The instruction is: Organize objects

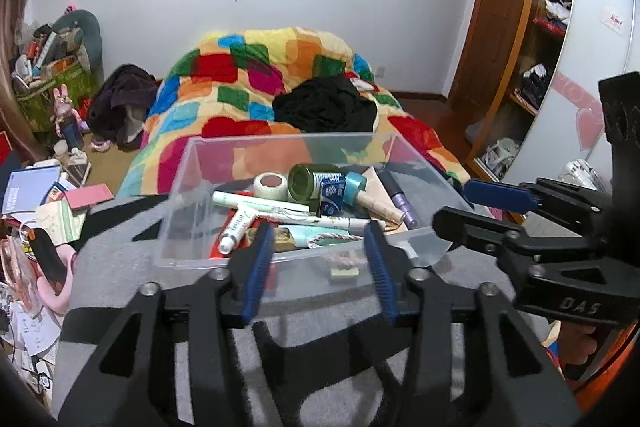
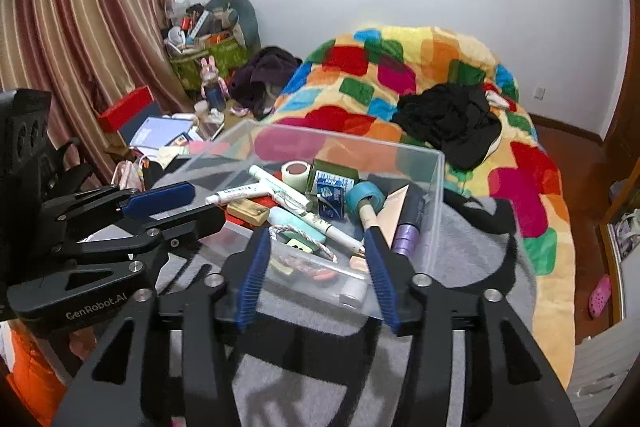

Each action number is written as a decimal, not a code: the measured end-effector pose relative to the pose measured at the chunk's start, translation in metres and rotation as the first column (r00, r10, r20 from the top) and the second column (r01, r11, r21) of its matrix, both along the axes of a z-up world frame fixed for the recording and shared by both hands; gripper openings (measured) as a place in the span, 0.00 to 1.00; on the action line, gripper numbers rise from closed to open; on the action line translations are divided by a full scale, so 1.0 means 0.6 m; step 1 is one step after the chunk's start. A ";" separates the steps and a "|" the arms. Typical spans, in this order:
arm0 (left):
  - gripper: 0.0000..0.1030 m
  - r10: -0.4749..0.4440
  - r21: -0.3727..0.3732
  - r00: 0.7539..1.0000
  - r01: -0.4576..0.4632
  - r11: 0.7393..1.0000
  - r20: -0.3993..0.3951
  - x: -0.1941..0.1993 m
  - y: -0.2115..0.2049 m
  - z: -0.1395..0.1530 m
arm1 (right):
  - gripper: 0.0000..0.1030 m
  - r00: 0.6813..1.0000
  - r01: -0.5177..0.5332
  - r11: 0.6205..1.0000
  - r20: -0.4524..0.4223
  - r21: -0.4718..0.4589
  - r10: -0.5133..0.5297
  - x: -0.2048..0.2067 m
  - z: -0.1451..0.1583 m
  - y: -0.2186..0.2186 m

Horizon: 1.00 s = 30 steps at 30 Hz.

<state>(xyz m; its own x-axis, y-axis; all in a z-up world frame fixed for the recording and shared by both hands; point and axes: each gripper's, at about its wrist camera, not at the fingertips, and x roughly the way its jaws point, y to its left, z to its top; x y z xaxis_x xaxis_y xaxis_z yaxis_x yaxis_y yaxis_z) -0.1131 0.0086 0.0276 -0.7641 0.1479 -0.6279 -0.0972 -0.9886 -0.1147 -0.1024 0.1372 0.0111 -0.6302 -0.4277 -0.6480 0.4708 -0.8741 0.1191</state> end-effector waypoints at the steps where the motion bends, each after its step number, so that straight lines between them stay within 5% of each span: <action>1: 0.55 0.002 0.002 1.000 -0.002 1.000 -0.015 0.007 -0.001 0.004 | 0.53 1.000 0.004 1.000 -0.013 -0.004 -0.004 0.007 0.004 0.003; 8: 0.78 0.002 -0.017 0.997 -0.003 1.000 -0.079 0.043 -0.002 0.018 | 0.77 0.997 0.026 0.999 -0.075 -0.024 -0.028 0.037 0.016 0.016; 11: 0.86 0.003 -0.016 0.996 -0.004 1.000 -0.093 0.057 -0.003 0.018 | 0.80 0.996 0.030 0.999 -0.087 -0.016 -0.031 0.048 0.011 0.016; 30: 0.90 0.033 0.008 0.998 -0.033 0.999 -0.053 0.094 -0.017 -0.011 | 0.82 0.997 0.033 0.999 -0.066 -0.013 -0.034 0.077 -0.016 0.024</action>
<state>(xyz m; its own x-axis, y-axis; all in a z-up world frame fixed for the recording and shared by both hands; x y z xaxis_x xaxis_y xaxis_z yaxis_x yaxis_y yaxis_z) -0.0565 -0.0017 0.0208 -0.8007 0.1263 -0.5856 -0.0705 -0.9906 -0.1173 -0.0563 0.1515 0.0018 -0.6860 -0.4126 -0.5993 0.4483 -0.8884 0.0986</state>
